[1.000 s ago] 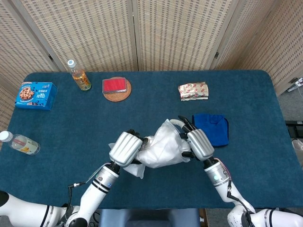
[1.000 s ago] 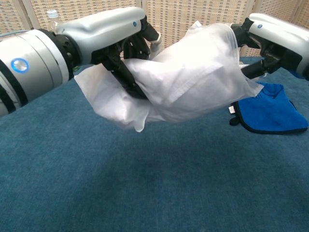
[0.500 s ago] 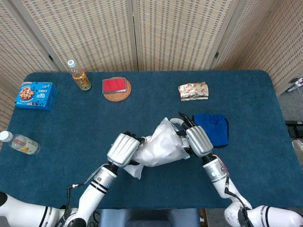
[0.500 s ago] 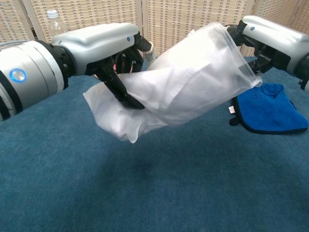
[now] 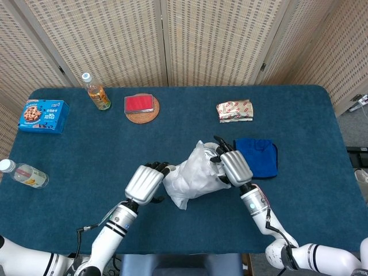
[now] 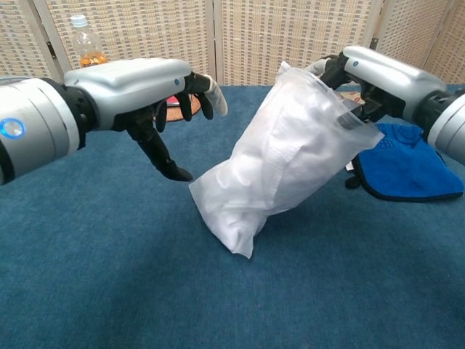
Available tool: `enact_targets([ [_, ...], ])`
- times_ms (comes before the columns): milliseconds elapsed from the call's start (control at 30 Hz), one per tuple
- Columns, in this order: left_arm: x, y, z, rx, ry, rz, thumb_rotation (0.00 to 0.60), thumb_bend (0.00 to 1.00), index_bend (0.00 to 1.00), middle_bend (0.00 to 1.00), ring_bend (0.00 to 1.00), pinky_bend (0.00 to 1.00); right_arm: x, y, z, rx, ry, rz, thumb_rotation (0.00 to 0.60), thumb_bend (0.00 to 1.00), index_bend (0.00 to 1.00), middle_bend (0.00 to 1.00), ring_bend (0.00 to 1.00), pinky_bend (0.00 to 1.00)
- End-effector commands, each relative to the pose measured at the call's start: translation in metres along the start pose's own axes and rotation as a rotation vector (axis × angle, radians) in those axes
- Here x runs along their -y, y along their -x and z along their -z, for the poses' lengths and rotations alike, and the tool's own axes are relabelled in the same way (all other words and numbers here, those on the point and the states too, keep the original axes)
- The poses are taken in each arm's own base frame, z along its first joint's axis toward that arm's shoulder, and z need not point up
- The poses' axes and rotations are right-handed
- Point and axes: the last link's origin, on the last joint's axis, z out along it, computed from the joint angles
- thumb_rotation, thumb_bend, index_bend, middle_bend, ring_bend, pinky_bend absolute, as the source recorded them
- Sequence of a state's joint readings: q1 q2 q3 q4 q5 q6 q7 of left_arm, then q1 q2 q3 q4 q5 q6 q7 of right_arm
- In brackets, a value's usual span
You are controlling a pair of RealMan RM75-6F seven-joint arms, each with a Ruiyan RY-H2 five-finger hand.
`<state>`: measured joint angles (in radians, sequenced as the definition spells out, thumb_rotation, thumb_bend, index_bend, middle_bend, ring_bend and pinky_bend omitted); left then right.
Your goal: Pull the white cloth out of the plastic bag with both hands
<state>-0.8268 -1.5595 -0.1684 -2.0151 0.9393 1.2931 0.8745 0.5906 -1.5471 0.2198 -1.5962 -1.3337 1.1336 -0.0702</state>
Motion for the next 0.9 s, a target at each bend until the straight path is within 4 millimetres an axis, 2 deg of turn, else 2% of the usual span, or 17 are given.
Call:
enact_targets([
  [33,0.002,0.001,0.002,0.002,-0.005,-0.002,0.6,0.0,0.25,0.26,0.3,0.44,-0.002,0.003,-0.002,0.01,0.006,0.004,0.6,0.55,0.84,0.23,0.03,0.21],
  [333,0.005,0.008,0.01,-0.026,0.028,-0.029,0.6,0.0,0.32,0.26,0.3,0.44,-0.011,0.009,-0.012,0.027,0.03,0.048,0.6,0.55,0.84,0.23,0.03,0.21],
  [467,0.006,0.012,0.012,-0.051,0.063,-0.039,0.6,0.0,0.34,0.31,0.35,0.45,-0.015,0.01,-0.018,0.034,0.048,0.055,0.6,0.55,0.84,0.23,0.03,0.21],
  [633,0.008,0.019,0.015,-0.089,0.115,-0.07,0.6,0.0,0.37,0.38,0.46,0.59,-0.021,0.014,-0.024,0.049,0.074,0.055,0.6,0.55,0.84,0.23,0.03,0.21],
  [900,0.01,0.029,0.02,-0.097,0.171,-0.118,0.6,0.0,0.39,0.5,0.56,0.72,-0.031,0.02,-0.029,0.064,0.117,0.032,0.6,0.54,0.84,0.23,0.03,0.21],
])
